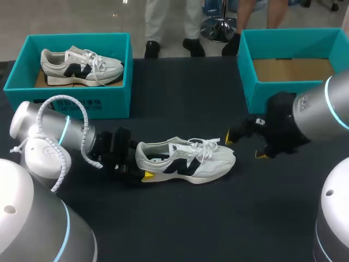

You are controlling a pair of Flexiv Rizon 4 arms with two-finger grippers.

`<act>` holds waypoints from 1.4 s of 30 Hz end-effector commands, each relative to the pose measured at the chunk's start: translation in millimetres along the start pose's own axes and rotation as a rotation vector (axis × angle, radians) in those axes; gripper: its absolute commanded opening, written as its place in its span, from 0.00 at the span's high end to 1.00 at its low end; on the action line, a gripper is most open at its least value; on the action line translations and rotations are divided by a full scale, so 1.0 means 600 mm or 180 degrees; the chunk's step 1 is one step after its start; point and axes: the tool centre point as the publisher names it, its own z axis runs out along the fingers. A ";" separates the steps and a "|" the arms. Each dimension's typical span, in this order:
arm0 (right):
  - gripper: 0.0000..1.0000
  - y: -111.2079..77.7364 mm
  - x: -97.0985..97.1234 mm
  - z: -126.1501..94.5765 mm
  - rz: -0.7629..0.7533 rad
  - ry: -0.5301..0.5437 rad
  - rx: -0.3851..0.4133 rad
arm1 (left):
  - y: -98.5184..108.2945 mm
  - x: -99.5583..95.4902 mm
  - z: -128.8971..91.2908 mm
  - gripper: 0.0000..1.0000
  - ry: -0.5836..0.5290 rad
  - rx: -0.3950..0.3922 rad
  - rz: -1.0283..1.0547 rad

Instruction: Take the shoe out of the shoebox, open the shoe tongue, remove and reinsert the insole, then place the shoe into the shoebox

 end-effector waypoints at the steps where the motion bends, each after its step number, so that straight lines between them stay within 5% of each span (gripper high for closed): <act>1: 0.00 0.017 0.037 0.063 0.0010 -0.0216 0.0011 | 0.009 -0.001 0.014 1.00 -0.0009 -0.0015 -0.0002; 15: 0.00 0.033 0.107 0.156 -0.0219 -0.0545 0.0133 | 0.009 -0.001 0.014 1.00 -0.0009 -0.0015 -0.0002; 33: 0.00 0.033 0.109 0.157 -0.0207 -0.0481 0.0171 | 0.009 -0.001 0.014 1.00 -0.0009 -0.0015 -0.0002; 42: 0.00 0.033 0.126 0.197 -0.0238 -0.1162 0.0078 | 0.009 -0.001 0.014 1.00 -0.0009 -0.0015 -0.0002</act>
